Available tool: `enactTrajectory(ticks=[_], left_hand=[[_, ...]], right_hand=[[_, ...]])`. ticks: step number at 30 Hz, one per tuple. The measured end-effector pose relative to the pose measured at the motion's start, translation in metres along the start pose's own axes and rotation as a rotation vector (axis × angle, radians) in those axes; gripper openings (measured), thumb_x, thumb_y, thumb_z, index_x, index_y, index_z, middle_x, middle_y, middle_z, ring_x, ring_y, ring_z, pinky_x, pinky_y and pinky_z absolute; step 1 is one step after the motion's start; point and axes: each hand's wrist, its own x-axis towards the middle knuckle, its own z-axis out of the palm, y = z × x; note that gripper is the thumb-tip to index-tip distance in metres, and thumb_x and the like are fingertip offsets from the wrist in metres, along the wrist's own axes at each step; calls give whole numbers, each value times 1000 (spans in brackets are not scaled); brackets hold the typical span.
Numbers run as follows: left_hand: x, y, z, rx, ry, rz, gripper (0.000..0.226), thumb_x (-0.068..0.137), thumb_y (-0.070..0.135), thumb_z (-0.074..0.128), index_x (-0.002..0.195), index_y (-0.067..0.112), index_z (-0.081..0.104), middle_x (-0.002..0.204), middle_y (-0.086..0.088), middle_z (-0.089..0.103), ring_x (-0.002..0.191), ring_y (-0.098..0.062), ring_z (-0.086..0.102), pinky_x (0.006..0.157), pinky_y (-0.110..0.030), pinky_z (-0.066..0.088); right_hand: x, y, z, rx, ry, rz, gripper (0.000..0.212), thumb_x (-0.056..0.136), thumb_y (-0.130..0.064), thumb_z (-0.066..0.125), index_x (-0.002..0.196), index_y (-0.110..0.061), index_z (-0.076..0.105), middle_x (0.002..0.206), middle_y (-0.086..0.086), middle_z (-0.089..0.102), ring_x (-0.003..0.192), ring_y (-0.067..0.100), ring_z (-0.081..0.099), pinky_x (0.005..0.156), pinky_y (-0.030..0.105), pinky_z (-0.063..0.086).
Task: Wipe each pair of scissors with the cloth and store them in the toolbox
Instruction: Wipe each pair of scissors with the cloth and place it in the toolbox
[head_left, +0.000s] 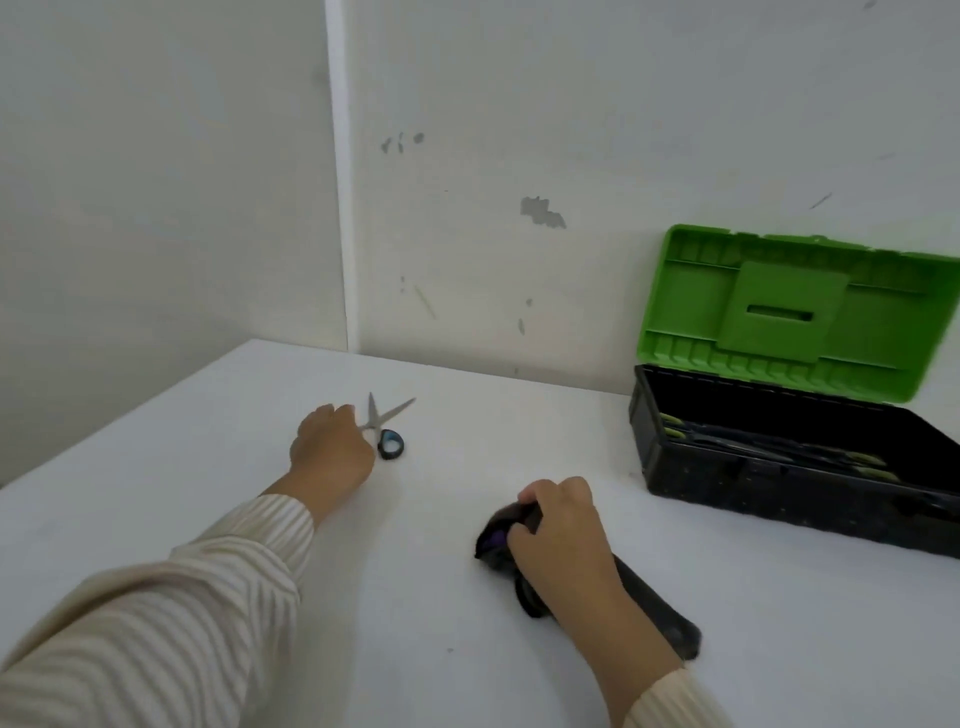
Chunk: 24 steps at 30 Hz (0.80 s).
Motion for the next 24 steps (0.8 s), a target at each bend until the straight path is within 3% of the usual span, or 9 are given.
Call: enactTrajectory(ticks=[4, 9, 11, 13, 15, 16, 18, 20, 24], left_hand=[[19, -16, 6, 195, -114, 40, 34, 95, 29, 43, 123, 10, 49, 129, -11, 48, 119, -32, 46, 94, -39, 41], [25, 0, 8, 308, -164, 60, 37, 95, 22, 41, 127, 7, 48, 131, -14, 43, 119, -30, 45, 94, -32, 41], [16, 12, 4, 157, -216, 44, 35, 92, 24, 47, 120, 3, 53, 124, -17, 51, 110, -30, 53, 86, -31, 44], [-1, 23, 0, -148, -231, 75, 15, 86, 18, 51, 87, 5, 60, 90, -16, 63, 79, -29, 61, 65, -28, 44], [-28, 35, 0, -503, -284, 97, 24, 79, 6, 48, 56, 14, 47, 55, -10, 50, 47, -23, 49, 50, -25, 37], [-44, 42, 2, -658, -314, 95, 27, 79, 3, 45, 55, 15, 44, 52, -9, 45, 42, -21, 43, 48, -24, 35], [-72, 54, 11, -925, -357, 56, 20, 83, -1, 43, 69, 12, 51, 60, -9, 47, 48, -17, 44, 49, -27, 38], [-94, 63, 19, -1055, -419, 53, 18, 86, 1, 44, 95, 9, 58, 73, -8, 56, 60, -18, 52, 57, -32, 47], [-104, 64, 25, -1055, -470, 138, 31, 87, 4, 44, 110, 16, 60, 78, -2, 60, 71, -16, 57, 79, -34, 53]], right_hand=[[1, 9, 1, 14, 46, -43, 29, 83, -2, 45, 96, -23, 61, 100, -3, 47, 77, 8, 50, 62, 10, 40], [4, 12, -6, 190, 85, -15, 40, 85, 2, 40, 82, -29, 65, 99, -6, 55, 89, 2, 51, 68, 4, 37], [3, 11, -9, 286, 122, 14, 43, 86, 3, 40, 74, -32, 63, 96, -7, 56, 89, -1, 51, 69, -1, 36], [3, 10, -11, 333, 126, 8, 46, 87, 4, 42, 72, -34, 63, 93, -6, 56, 89, 0, 52, 70, -4, 34], [2, 9, -10, 322, 127, -15, 41, 89, -1, 45, 75, -35, 64, 93, -6, 56, 89, 1, 53, 72, -2, 36], [2, 8, -9, 333, 132, -18, 32, 90, -8, 48, 78, -32, 66, 93, -5, 57, 89, 2, 54, 73, 2, 37], [2, 7, -8, 434, 155, 25, 22, 91, -27, 52, 77, -18, 66, 90, 2, 59, 87, 12, 57, 77, 15, 43], [2, 8, -8, 533, 172, 53, 38, 88, -39, 51, 77, -5, 64, 87, 11, 59, 85, 20, 58, 77, 29, 46], [2, 10, -12, 459, 106, 37, 36, 86, -38, 56, 80, -3, 63, 90, 14, 58, 83, 18, 56, 71, 26, 44]])
